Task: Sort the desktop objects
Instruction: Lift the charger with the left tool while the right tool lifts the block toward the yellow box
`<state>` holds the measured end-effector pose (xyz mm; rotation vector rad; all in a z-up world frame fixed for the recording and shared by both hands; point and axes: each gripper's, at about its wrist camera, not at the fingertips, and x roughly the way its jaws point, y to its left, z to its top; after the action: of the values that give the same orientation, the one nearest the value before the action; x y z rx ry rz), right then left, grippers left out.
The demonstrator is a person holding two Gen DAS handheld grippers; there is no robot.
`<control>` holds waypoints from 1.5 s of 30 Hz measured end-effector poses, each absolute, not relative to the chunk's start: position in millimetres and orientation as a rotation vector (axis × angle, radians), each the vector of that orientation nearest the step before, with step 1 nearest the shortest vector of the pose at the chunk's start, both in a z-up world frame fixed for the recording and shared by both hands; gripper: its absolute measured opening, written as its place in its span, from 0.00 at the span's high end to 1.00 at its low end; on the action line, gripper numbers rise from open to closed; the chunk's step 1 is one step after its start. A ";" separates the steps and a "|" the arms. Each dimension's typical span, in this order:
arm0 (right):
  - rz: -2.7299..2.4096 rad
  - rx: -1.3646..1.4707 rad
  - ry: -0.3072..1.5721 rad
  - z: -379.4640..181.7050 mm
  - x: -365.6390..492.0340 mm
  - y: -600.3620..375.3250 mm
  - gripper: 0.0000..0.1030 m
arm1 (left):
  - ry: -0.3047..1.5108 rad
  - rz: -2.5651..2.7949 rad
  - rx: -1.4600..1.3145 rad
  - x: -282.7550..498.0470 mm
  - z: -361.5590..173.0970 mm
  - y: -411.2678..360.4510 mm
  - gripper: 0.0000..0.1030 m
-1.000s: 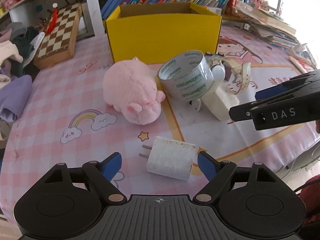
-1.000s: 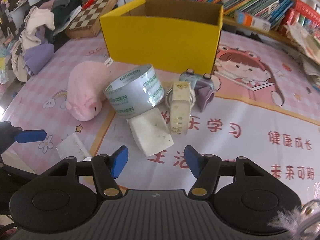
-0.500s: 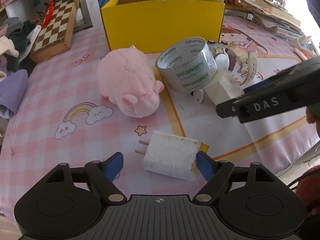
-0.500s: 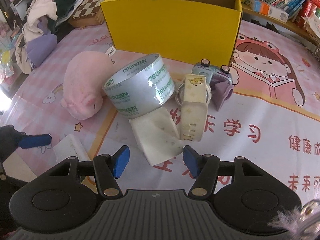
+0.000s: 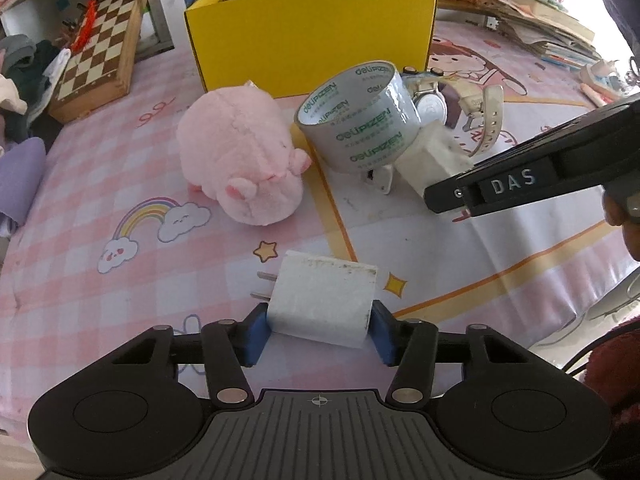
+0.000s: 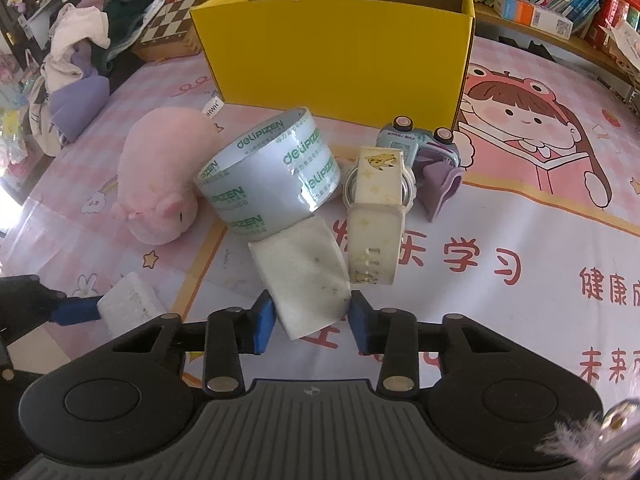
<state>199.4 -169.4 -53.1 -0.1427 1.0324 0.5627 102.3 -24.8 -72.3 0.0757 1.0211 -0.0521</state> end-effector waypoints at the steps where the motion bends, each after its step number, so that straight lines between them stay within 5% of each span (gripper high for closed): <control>1: 0.571 -0.141 1.033 -52.3 198.0 -170.5 0.67 | 1.019 -0.051 0.065 102.1 -71.7 -23.8 0.51; 45: 0.511 -0.151 0.926 -15.7 109.7 -173.3 0.69 | 0.809 -0.128 0.039 60.7 -24.7 6.1 0.53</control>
<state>109.7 -173.3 -15.7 -0.1514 0.9261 0.5112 60.7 6.1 -24.7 0.0385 0.8089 -0.1283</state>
